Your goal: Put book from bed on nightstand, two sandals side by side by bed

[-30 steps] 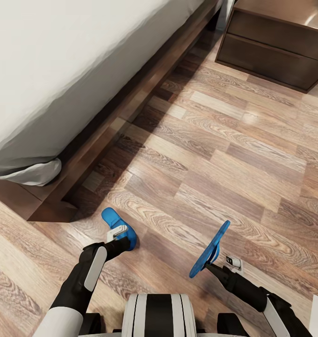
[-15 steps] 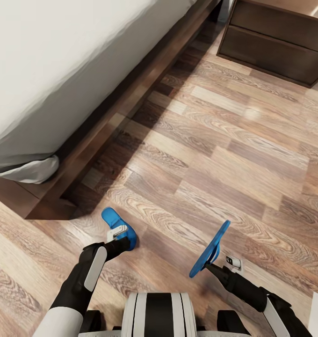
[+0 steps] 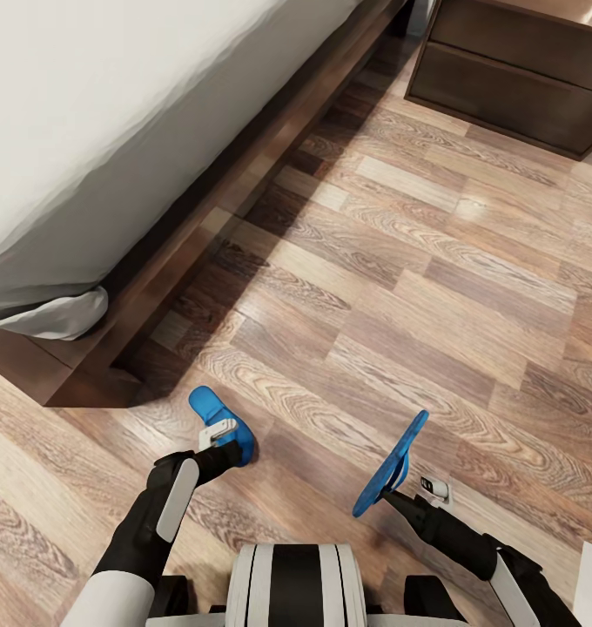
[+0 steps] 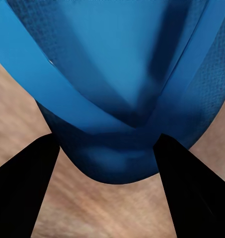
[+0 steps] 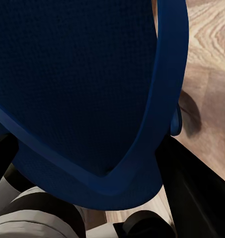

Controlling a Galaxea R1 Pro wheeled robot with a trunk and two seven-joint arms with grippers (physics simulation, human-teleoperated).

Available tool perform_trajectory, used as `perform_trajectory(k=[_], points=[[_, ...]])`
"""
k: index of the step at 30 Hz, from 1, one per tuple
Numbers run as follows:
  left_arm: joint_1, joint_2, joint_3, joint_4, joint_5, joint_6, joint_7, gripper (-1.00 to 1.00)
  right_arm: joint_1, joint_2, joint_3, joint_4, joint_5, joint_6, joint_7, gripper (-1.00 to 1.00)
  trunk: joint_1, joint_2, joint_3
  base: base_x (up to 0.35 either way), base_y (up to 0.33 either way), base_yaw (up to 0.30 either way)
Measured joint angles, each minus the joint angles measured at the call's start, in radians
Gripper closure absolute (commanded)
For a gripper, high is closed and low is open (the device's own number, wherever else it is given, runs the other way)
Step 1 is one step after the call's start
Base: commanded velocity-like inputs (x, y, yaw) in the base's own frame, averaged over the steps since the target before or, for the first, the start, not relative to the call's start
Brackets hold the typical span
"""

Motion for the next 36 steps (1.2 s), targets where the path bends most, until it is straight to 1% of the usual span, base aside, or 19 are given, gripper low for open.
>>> perform_trajectory(k=[36], points=[[0.000, 0.000, 0.002, 0.001, 0.001, 0.000, 0.000, 1.00, 0.000, 0.000, 0.000, 0.000, 0.000, 0.000, 0.000, 1.00, 0.000, 0.000, 0.000, 0.000, 0.000, 0.000]])
